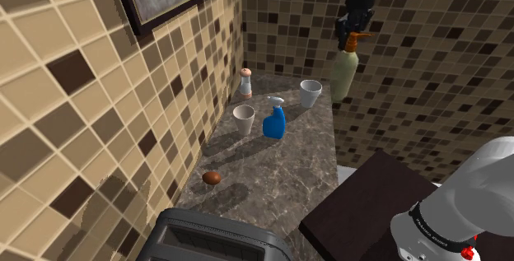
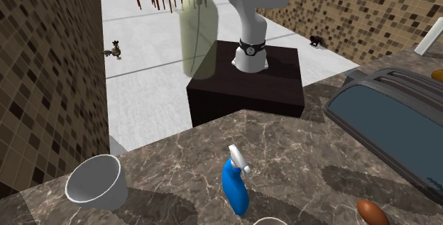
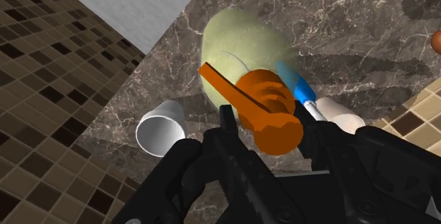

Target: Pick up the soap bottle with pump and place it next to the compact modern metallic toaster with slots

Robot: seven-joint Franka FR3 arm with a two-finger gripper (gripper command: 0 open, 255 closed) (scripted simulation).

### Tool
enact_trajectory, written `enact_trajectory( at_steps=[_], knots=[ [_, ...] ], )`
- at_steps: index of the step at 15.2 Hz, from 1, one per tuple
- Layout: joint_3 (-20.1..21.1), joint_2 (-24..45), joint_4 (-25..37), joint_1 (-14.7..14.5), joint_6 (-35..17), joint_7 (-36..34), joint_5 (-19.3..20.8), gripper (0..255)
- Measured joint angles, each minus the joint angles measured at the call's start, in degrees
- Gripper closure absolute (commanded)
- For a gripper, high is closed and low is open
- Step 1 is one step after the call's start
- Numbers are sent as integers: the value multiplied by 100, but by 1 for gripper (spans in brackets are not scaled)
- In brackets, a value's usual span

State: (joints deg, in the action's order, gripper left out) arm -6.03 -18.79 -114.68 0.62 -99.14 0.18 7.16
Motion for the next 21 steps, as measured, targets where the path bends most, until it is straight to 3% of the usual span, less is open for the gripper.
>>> enact_trajectory(
  at_steps=[6, 15, 21],
  knots=[
    [564, -55, -49, -297, 91, -807, -142, 255],
    [1399, 310, 382, -747, 268, -2032, -330, 255],
    [1942, 906, 1086, -1045, 455, -2875, -332, 255]
  ],
)
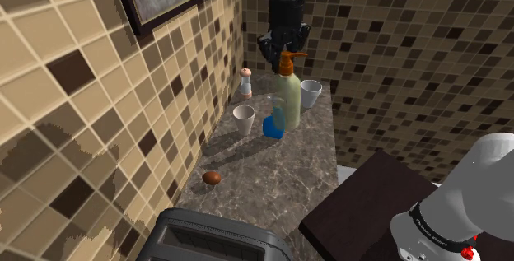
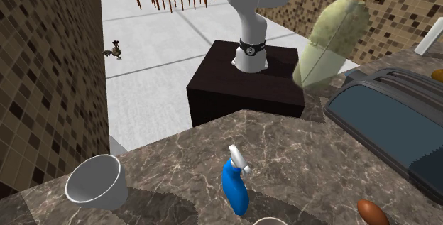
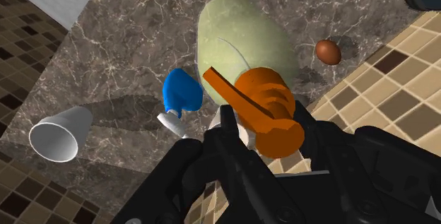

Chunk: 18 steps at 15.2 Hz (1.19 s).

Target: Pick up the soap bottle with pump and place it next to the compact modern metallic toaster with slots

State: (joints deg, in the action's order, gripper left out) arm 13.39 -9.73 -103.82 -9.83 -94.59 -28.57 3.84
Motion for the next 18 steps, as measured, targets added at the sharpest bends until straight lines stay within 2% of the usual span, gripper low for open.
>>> enact_trajectory(
  at_steps=[6, 15, 18],
  knots=[
    [508, 723, 762, -347, 147, -872, 144, 255],
    [1074, 2384, 2802, -1171, 784, -2121, 763, 255],
    [1108, 2578, 2899, -1291, 727, -2283, 841, 255]
  ],
)
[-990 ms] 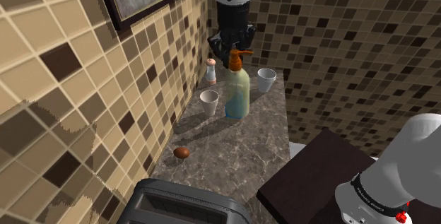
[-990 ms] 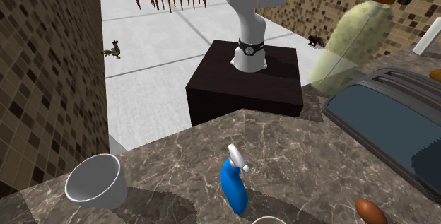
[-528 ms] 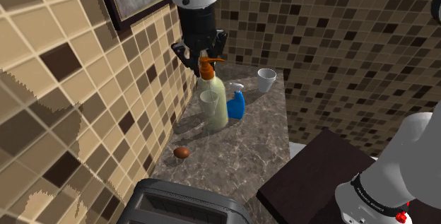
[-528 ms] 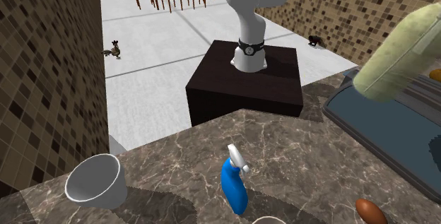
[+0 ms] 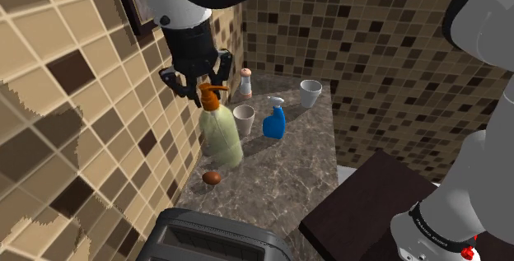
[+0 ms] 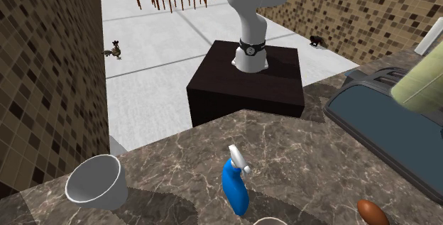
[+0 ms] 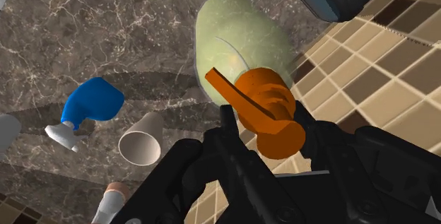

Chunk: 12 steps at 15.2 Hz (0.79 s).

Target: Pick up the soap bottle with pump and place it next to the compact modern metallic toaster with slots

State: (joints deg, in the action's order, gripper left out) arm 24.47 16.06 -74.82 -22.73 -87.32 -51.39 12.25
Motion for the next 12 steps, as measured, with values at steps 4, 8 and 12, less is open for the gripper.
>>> enact_trajectory(
  at_steps=[4, 8, 12],
  knots=[
    [-5, -38, -350, 32, -313, -38, -16, 255],
    [-8, -110, -765, 70, -659, -76, -41, 255],
    [-19, -130, -1096, 104, -969, -96, -43, 255]
  ],
)
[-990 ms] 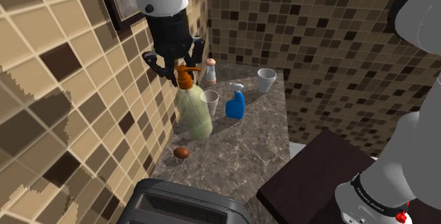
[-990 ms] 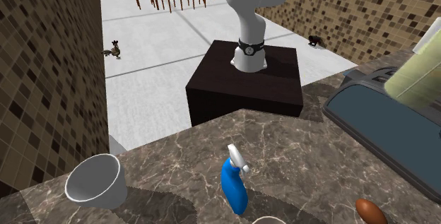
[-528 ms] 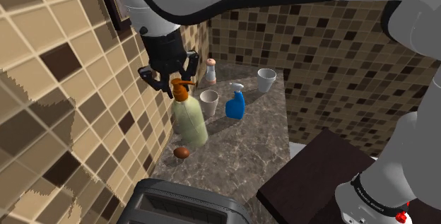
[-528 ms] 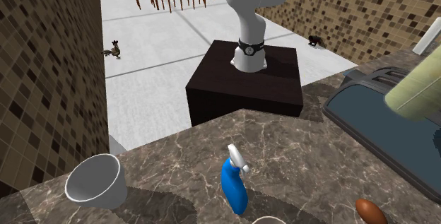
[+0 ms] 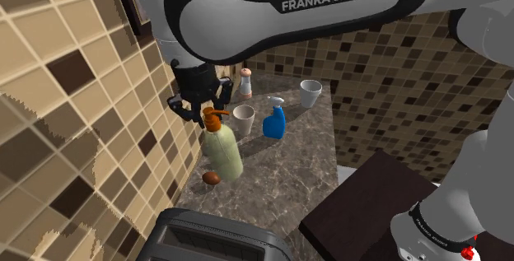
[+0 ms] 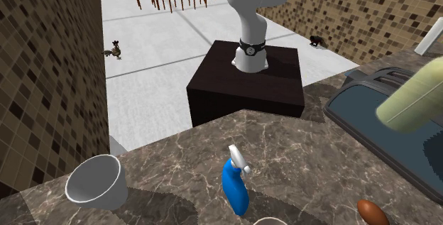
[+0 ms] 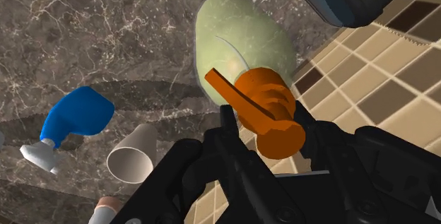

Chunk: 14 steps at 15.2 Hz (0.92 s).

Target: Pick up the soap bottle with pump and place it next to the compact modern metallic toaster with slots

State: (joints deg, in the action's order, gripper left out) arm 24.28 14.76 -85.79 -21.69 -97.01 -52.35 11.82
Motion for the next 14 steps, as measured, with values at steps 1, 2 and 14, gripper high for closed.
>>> enact_trajectory(
  at_steps=[1, 2, 14],
  knots=[
    [-3, 5, -70, 5, -74, -9, 3, 255],
    [-2, 16, -132, 0, -145, -29, 10, 255],
    [-38, 67, -988, 55, -1039, -134, 69, 255]
  ],
)
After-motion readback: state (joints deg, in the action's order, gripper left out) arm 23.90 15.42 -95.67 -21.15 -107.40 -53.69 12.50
